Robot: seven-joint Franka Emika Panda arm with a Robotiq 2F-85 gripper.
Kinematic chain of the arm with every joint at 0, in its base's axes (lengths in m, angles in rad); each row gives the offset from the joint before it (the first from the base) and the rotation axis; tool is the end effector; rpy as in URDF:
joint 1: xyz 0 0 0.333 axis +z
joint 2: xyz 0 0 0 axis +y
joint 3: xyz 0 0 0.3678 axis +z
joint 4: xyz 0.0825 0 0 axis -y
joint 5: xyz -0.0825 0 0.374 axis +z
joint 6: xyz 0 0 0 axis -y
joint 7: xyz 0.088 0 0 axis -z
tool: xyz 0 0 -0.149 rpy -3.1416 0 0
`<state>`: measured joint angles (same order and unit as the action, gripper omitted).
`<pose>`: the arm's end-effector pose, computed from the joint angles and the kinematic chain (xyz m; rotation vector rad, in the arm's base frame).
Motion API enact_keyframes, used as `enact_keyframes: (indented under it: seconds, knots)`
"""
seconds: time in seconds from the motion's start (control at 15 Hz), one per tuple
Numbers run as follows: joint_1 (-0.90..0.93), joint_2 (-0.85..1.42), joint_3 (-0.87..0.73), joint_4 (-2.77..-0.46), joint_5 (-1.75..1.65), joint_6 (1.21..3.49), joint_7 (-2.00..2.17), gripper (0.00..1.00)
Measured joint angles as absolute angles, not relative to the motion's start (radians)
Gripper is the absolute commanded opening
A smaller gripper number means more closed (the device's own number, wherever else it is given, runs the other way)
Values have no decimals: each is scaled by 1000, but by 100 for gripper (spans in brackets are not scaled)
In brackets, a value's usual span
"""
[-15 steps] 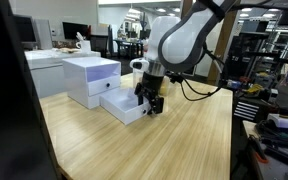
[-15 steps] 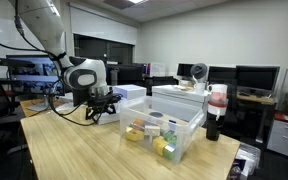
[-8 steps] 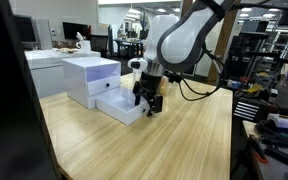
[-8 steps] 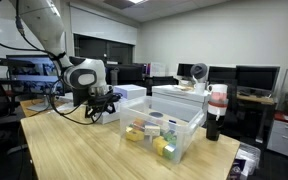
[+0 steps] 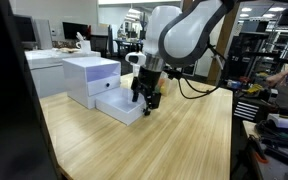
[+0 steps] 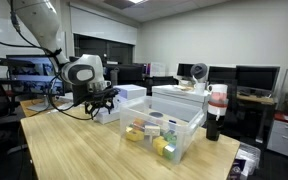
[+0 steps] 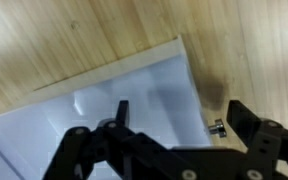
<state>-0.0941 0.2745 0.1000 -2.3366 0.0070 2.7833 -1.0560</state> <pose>0.5518 0.0032 0.2528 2.6569 1.5380 0.2539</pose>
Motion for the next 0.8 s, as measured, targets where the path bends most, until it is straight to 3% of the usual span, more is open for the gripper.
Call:
enact_keyframes:
  seconds: [0.07,0.2,0.8]
  knots:
    - [-88,260,99,-2345,6,2783,-1042,100]
    - [-82,237,99,-2362,5,2783,-1019,74]
    - [-63,180,87,-2430,-18,2762,-932,10]
